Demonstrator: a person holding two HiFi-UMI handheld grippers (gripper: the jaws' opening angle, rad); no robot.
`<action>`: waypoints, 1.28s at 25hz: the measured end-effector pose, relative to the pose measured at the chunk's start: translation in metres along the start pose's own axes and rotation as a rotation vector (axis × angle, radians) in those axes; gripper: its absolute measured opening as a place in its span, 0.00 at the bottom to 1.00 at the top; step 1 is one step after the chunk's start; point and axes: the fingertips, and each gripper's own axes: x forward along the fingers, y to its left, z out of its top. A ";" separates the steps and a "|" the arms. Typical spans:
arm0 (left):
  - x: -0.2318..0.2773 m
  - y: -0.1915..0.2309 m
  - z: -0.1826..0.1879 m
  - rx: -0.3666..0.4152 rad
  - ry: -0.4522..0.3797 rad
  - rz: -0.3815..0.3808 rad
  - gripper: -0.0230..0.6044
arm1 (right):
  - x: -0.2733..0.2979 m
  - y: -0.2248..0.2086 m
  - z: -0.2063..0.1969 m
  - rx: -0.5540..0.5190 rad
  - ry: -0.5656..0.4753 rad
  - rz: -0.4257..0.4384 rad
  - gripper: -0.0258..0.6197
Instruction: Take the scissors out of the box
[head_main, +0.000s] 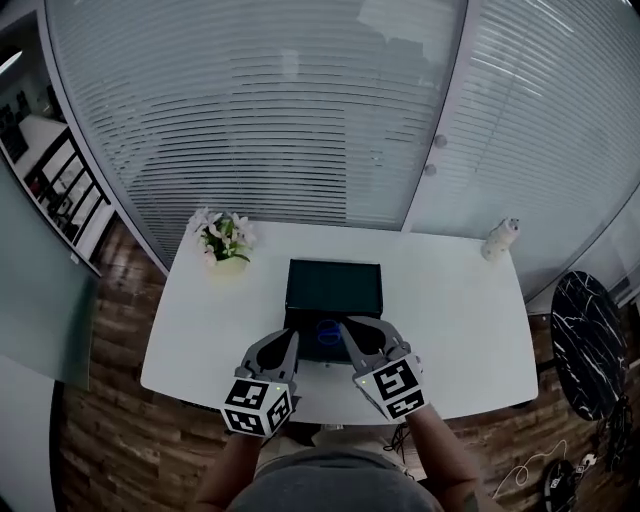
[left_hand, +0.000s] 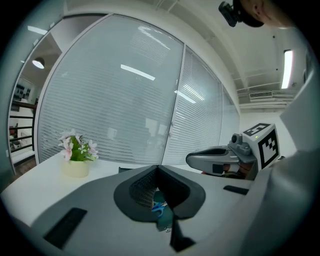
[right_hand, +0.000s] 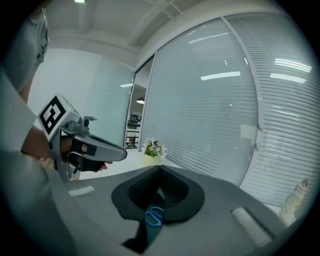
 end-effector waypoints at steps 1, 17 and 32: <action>-0.002 0.003 -0.001 -0.008 -0.001 0.019 0.04 | 0.006 0.002 -0.005 -0.027 0.022 0.036 0.06; -0.025 0.027 -0.026 -0.070 0.014 0.219 0.04 | 0.083 0.005 -0.123 -0.300 0.400 0.367 0.06; -0.063 0.049 -0.052 -0.125 0.014 0.362 0.04 | 0.109 0.024 -0.195 -0.373 0.610 0.513 0.22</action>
